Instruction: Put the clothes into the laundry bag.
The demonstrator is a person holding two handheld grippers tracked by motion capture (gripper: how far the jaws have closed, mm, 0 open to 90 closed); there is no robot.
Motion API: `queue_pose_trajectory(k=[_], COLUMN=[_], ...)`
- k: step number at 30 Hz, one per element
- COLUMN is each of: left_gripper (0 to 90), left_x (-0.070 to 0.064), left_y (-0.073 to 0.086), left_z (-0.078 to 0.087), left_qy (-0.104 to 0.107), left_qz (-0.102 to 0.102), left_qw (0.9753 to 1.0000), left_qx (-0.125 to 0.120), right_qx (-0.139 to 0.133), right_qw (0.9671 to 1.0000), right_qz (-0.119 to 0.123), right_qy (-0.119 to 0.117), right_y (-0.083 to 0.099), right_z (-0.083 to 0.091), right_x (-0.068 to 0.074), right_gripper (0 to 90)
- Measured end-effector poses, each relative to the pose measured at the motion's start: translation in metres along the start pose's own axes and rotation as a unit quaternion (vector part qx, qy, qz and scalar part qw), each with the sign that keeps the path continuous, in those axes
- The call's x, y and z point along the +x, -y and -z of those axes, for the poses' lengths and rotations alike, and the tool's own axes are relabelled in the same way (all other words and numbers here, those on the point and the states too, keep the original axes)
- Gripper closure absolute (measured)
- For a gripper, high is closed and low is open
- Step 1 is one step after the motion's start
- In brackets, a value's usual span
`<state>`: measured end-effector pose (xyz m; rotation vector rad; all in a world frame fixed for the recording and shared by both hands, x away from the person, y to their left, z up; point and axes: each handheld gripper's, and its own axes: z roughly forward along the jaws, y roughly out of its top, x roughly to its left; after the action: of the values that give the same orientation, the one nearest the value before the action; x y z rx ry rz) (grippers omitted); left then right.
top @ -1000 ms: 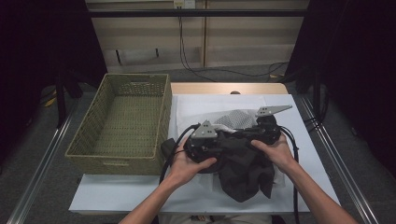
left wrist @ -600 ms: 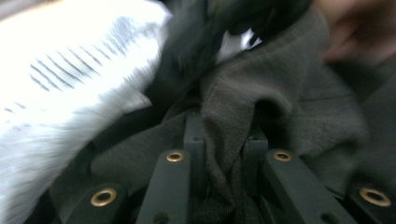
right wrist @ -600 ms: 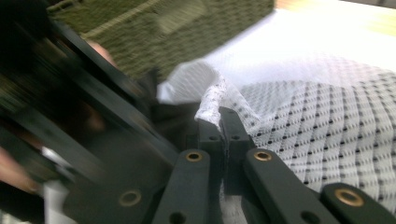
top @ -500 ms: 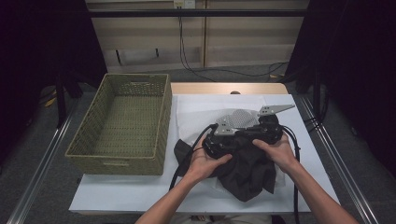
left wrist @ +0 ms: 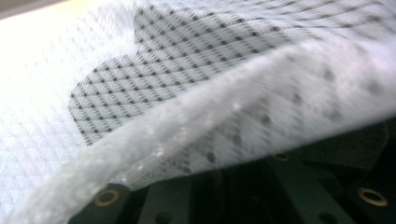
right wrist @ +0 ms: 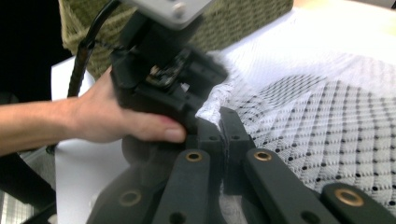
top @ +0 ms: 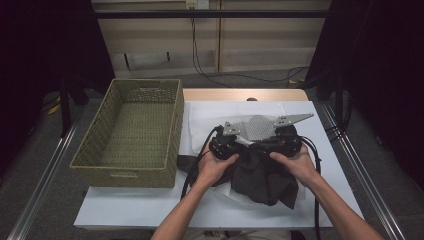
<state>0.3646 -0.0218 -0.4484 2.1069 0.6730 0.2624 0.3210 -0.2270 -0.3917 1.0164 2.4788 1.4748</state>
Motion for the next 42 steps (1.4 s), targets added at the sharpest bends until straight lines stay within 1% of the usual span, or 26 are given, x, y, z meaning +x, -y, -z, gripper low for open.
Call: queue_pose_trajectory(k=[3, 5, 6, 8, 12, 14, 17, 18, 21, 22, 23, 25, 27, 28, 29, 30, 31, 32, 33, 34, 35, 36, 37, 38, 41, 42], left_gripper=[76.5, 71.7, 67.8, 55.7, 37.5, 28.8, 23.1, 21.6, 17.0, 15.7, 15.1, 15.2, 15.2, 15.4, 16.6, 16.9, 19.2, 23.5, 30.3, 41.2, 53.1, 64.2, 71.0, 74.0, 80.0, 80.9], left_x=[0.002, 0.004, 0.004, 0.001, -0.005, -0.011, -0.014, -0.013, -0.010, -0.009, -0.008, -0.010, -0.009, -0.009, -0.009, -0.008, -0.009, -0.008, -0.006, -0.005, -0.003, 0.002, 0.003, 0.002, -0.002, -0.005], left_y=[0.004, 0.007, 0.009, 0.016, 0.023, 0.023, 0.025, 0.027, 0.034, 0.041, 0.046, 0.060, 0.069, 0.074, 0.076, 0.079, 0.081, 0.083, 0.084, 0.083, 0.082, 0.081, 0.080, 0.078, 0.070, 0.066], left_z=[0.003, 0.008, 0.010, 0.017, 0.030, 0.040, 0.057, 0.064, 0.076, 0.082, 0.085, 0.091, 0.090, 0.086, 0.083, 0.079, 0.076, 0.073, 0.073, 0.073, 0.075, 0.080, 0.083, 0.087, 0.099, 0.101], left_qy=[0.016, 0.042, 0.052, 0.053, 0.069, 0.061, 0.058, 0.064, 0.060, 0.055, 0.059, 0.044, 0.057, 0.057, 0.053, 0.049, 0.045, 0.028, 0.024, 0.022, 0.027, 0.043, 0.049, 0.052, 0.078, 0.078], left_qz=[0.015, 0.028, 0.027, 0.018, 0.002, -0.010, -0.017, -0.018, -0.030, -0.020, -0.018, -0.033, -0.033, -0.042, -0.044, -0.045, -0.039, -0.034, -0.039, -0.042, -0.032, -0.031, -0.022, -0.021, -0.006, -0.009], left_qw=[0.9997, 0.9985, 0.9982, 0.9983, 0.9976, 0.9981, 0.9980, 0.9976, 0.9977, 0.9983, 0.9981, 0.9983, 0.9975, 0.9969, 0.9961, 0.9958, 0.9964, 0.9964, 0.9958, 0.9953, 0.9962, 0.9961, 0.9963, 0.9965, 0.9966, 0.9967], left_qx=[-0.013, -0.019, -0.016, -0.012, -0.008, -0.007, -0.019, -0.020, -0.003, 0.007, 0.011, 0.022, 0.027, 0.035, 0.054, 0.064, 0.061, 0.072, 0.080, 0.084, 0.076, 0.070, 0.067, 0.062, 0.025, 0.021], right_qx=[0.000, -0.003, -0.005, -0.005, -0.003, -0.002, -0.003, -0.004, -0.003, -0.003, -0.003, -0.005, -0.004, -0.004, -0.004, -0.003, -0.003, -0.003, -0.004, -0.003, -0.003, -0.003, -0.003, -0.002, -0.001, -0.002], right_qw=[1.0000, 0.9999, 0.9999, 0.9999, 0.9999, 0.9999, 0.9999, 0.9999, 0.9999, 0.9999, 0.9999, 0.9999, 0.9999, 0.9999, 0.9999, 0.9999, 0.9999, 0.9999, 0.9999, 0.9999, 0.9999, 0.9999, 0.9999, 0.9999, 0.9999, 0.9999], right_qz=[-0.007, -0.013, -0.012, -0.014, -0.012, -0.012, -0.014, -0.014, -0.013, -0.011, -0.013, -0.012, -0.015, -0.014, -0.014, -0.013, -0.013, -0.012, -0.012, -0.011, -0.012, -0.012, -0.012, -0.010, -0.010, -0.012], right_qy=[0.000, -0.001, -0.003, -0.001, -0.003, 0.000, 0.002, 0.002, 0.005, 0.007, 0.006, 0.004, 0.003, 0.003, 0.005, 0.006, 0.006, 0.006, 0.005, 0.003, 0.002, 0.002, 0.003, 0.003, 0.004, 0.003], right_y=[0.002, 0.003, 0.003, 0.003, 0.005, 0.005, 0.005, 0.006, 0.006, 0.006, 0.006, 0.006, 0.006, 0.006, 0.005, 0.005, 0.005, 0.005, 0.005, 0.006, 0.006, 0.006, 0.006, 0.006, 0.006, 0.006], right_z=[-0.001, 0.002, 0.003, 0.005, 0.002, 0.002, 0.003, 0.003, 0.003, 0.003, 0.004, 0.003, 0.002, 0.001, 0.001, 0.001, 0.001, 0.001, 0.001, 0.000, 0.000, 0.000, 0.000, 0.001, 0.001, 0.001], right_x=[-0.003, -0.006, -0.007, -0.007, -0.007, -0.007, -0.008, -0.008, -0.007, -0.007, -0.007, -0.008, -0.009, -0.009, -0.008, -0.007, -0.007, -0.007, -0.007, -0.008, -0.009, -0.009, -0.008, -0.008, -0.008, -0.009], right_gripper=[89.7, 89.8, 89.8, 89.8, 89.8, 89.8, 89.8, 89.7, 89.8, 89.8, 89.8, 89.8, 89.8, 89.8, 89.8, 89.8, 89.7, 89.7, 89.7, 89.7, 89.8, 89.7, 89.7, 89.8, 89.8, 89.8])
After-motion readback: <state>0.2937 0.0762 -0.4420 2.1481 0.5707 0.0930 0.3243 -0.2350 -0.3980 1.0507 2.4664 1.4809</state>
